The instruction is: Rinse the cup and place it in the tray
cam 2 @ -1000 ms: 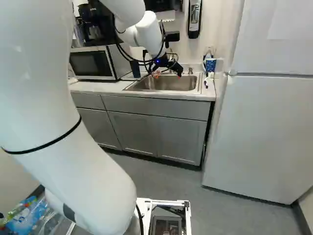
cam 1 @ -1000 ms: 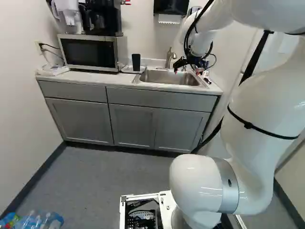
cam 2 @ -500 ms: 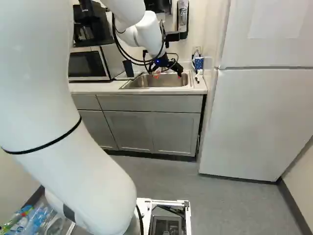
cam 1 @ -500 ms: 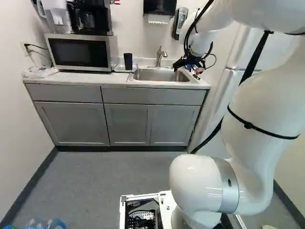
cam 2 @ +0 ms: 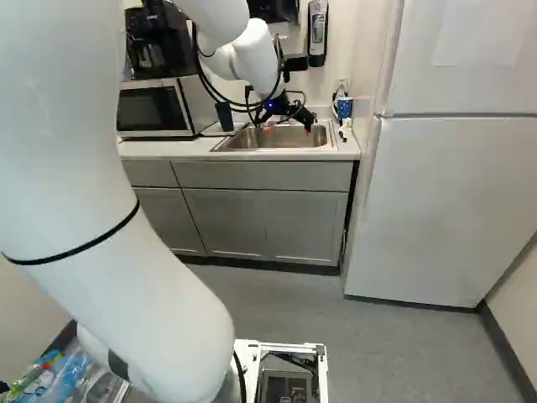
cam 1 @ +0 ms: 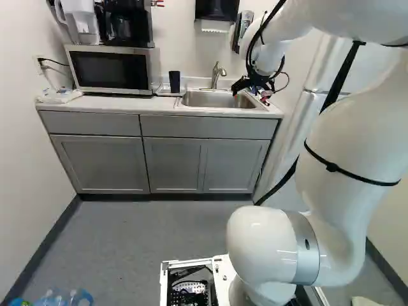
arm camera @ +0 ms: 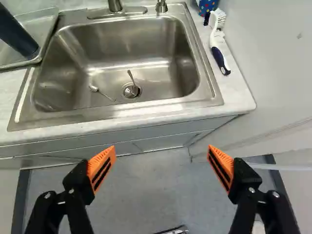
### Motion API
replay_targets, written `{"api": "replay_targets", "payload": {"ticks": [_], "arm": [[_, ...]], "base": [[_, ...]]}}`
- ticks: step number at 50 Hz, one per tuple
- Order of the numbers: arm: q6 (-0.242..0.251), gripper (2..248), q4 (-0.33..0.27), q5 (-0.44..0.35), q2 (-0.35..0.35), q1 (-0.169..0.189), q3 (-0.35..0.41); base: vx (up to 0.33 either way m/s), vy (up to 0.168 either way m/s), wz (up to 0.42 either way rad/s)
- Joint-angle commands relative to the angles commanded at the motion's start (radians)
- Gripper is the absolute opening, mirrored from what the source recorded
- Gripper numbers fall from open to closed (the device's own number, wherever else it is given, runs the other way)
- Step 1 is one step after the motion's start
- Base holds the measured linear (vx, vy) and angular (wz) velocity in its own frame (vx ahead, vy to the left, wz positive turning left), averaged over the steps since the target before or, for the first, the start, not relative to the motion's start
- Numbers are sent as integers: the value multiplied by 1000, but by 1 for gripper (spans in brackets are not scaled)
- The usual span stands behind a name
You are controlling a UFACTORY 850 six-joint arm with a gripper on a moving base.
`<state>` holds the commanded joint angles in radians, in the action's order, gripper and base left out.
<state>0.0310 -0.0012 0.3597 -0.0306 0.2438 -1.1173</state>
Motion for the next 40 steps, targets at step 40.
{"api": "replay_targets", "payload": {"ticks": [40], "arm": [[-2, 247, 0, -76, 19, -15, 63]], "base": [[0, 0, 0]]}}
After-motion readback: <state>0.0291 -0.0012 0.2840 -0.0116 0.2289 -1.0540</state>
